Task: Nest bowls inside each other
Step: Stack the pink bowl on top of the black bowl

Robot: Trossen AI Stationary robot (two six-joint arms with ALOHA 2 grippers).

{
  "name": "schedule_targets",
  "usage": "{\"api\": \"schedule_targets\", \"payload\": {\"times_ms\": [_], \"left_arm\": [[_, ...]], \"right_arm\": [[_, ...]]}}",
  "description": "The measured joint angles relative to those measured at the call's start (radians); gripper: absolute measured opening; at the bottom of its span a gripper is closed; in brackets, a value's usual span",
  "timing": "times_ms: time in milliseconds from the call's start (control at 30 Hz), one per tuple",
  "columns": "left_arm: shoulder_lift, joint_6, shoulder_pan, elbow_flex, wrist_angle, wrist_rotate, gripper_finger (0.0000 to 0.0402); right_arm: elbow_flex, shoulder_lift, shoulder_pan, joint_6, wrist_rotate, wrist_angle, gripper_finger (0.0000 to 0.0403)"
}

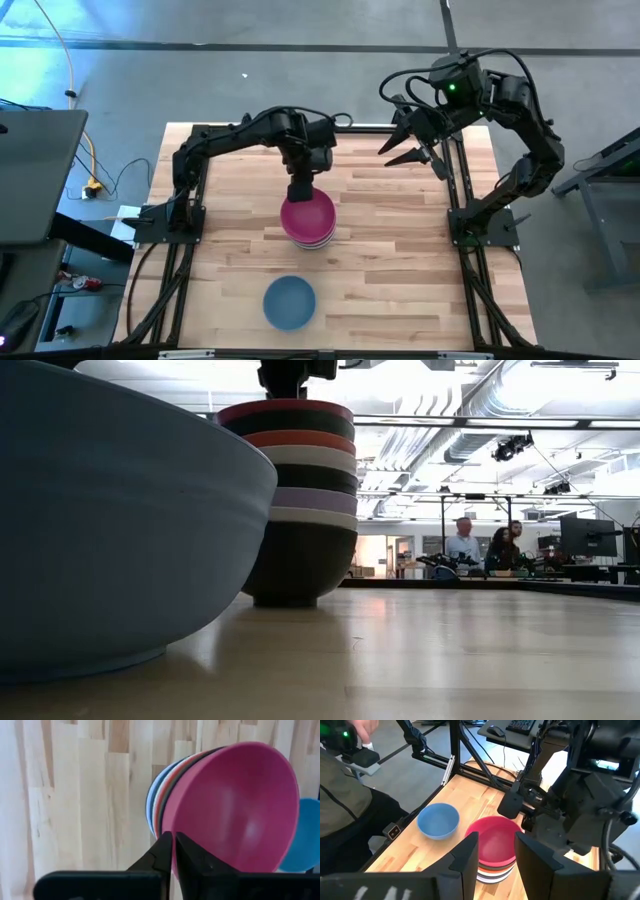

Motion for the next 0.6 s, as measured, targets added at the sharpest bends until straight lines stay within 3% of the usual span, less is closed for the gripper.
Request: {"api": "schedule_targets", "payload": {"times_ms": [600], "left_arm": [[0.020,0.015,0.000,-0.004,0.012,0.013,0.0000]], "right_arm": [[0.000,0.000,0.000,0.003,0.000,0.000,0.0119]]}}
